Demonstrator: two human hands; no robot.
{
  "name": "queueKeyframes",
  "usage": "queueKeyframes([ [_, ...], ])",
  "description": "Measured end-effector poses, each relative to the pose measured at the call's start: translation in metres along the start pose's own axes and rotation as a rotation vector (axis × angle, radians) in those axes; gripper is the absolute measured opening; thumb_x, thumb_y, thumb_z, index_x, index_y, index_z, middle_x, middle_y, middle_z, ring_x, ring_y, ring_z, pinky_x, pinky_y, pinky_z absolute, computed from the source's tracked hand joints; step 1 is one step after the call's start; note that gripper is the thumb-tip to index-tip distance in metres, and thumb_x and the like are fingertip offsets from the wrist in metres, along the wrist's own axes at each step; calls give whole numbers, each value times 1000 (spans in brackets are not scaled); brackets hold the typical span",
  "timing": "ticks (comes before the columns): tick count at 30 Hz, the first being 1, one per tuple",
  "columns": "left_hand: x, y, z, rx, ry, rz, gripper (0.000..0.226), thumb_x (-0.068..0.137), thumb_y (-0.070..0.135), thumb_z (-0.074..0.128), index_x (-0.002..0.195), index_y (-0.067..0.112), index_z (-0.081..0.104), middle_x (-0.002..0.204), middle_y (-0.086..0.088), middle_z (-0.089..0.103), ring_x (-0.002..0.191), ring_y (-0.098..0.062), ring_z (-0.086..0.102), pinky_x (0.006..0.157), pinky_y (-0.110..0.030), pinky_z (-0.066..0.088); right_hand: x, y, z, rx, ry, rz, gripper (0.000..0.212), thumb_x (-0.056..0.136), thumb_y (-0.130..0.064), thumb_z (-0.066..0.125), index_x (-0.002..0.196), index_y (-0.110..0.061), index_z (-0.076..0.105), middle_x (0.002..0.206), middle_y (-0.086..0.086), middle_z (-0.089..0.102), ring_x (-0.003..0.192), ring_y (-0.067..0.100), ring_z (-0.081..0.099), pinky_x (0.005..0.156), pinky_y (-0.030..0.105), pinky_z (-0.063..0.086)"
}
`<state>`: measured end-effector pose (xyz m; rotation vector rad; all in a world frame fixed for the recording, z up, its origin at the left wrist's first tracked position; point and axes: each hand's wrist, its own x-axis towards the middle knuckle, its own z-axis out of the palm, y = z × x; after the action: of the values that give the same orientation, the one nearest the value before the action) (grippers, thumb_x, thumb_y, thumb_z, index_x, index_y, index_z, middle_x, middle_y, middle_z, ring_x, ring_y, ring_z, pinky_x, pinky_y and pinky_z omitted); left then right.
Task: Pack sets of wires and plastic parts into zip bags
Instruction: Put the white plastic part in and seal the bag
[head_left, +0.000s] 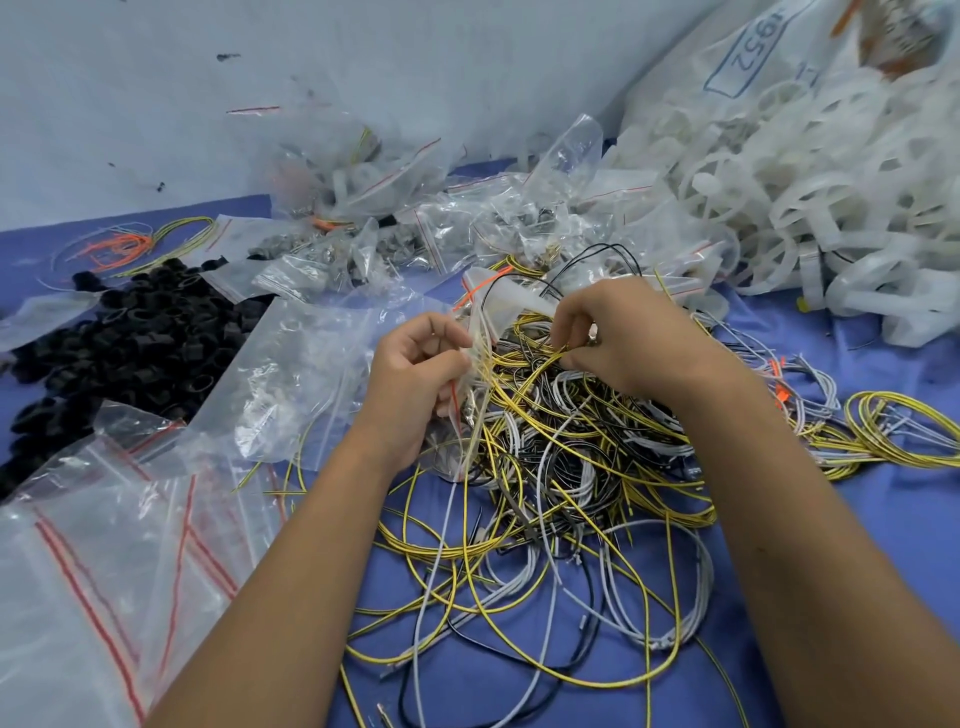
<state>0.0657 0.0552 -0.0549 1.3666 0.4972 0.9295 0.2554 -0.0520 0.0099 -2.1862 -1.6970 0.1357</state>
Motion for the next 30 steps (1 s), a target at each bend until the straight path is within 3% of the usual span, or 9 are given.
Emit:
queueKeyframes([
  [5,0,0,0,-49,34,-6,11,75,-1,60,82,6,58,48,2,43,38,-9,32,39,-17,27,1,4,5,72,173,10,12,91,-16,75,101,-22,73,87,-6,67,77,16,59,76,38,54],
  [12,1,0,-2,-65,60,-17,12,74,-3,58,82,6,58,49,0,39,38,-9,30,39,-19,27,-1,5,-7,215,739,-75,9,91,-13,71,98,-12,78,90,4,69,74,15,59,75,26,48],
  [14,1,0,-2,-73,63,-17,12,74,-3,57,81,7,58,48,0,38,37,-10,29,39,-19,27,-3,2,-9,290,862,-77,9,92,-15,71,96,-10,77,88,1,69,73,13,61,74,21,47],
  [21,0,2,-1,-87,63,-23,11,75,-3,58,81,6,58,49,1,38,39,-10,30,39,-19,27,-4,2,-14,475,1138,42,15,93,-26,70,89,-13,76,73,-11,65,66,-2,60,70,30,53],
  [25,1,5,1,-105,158,-17,12,71,-4,57,77,7,58,48,1,36,37,-9,30,39,-17,27,-3,6,-11,339,972,-39,9,89,-23,72,86,-16,76,73,-10,66,65,14,62,67,31,50],
  [28,3,10,-2,-221,363,-28,25,80,-13,51,73,10,58,50,-1,40,39,-12,34,45,-18,34,0,5,-7,342,694,-94,4,89,-22,75,87,-19,76,73,-9,69,66,11,63,68,29,53],
  [30,5,14,-9,-274,476,-20,32,85,-18,42,74,10,54,46,3,41,37,-8,36,41,-14,31,1,3,-1,301,487,-86,2,89,-21,77,88,-20,76,73,-13,68,68,7,63,70,30,55],
])
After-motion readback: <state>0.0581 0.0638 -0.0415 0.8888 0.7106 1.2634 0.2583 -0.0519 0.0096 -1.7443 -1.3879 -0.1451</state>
